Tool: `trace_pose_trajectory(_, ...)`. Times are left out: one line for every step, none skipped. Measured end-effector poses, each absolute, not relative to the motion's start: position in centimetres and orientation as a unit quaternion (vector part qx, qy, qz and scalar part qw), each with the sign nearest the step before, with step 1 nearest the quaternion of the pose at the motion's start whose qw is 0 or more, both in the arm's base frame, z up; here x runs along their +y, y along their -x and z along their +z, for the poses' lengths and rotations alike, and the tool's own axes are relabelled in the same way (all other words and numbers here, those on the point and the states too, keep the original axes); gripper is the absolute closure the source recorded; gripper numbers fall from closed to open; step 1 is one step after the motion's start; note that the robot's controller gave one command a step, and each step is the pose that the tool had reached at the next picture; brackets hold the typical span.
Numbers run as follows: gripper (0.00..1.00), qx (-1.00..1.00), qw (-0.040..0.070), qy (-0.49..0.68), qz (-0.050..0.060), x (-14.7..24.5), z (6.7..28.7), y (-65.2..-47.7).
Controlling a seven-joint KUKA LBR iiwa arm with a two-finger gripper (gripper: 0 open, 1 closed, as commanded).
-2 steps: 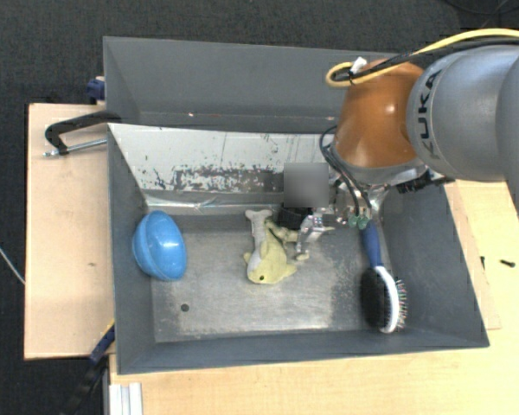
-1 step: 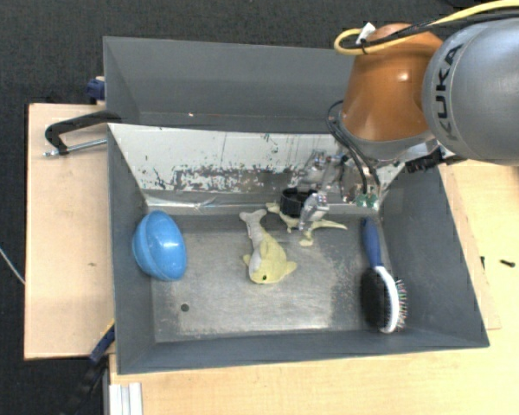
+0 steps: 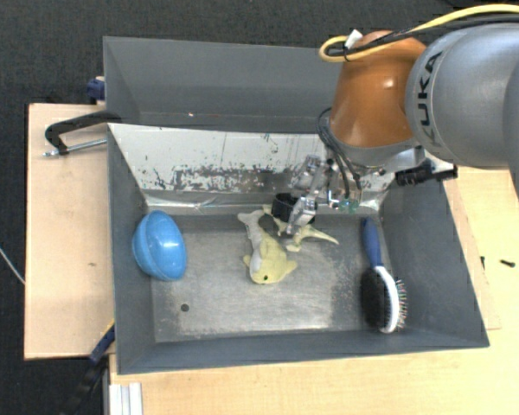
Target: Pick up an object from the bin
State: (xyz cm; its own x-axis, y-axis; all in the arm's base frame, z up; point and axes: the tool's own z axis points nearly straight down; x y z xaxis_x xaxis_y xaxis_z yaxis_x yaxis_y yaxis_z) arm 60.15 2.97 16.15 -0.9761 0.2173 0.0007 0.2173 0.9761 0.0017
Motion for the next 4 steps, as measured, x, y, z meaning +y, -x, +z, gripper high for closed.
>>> trace_pose_trajectory(1.00, -0.990, 0.000, 0.138, -0.001, 2.8, 16.4, -59.7)
trace_pose_trajectory(1.00, -0.996, 0.001, 0.092, 0.000, 2.8, 14.4, -60.0)
trace_pose_trajectory(1.00, -0.997, -0.003, 0.082, 0.000, 2.8, 12.4, -60.3)
trace_pose_trajectory(1.00, -0.991, -0.007, 0.134, 0.000, 2.3, 11.2, -60.6)
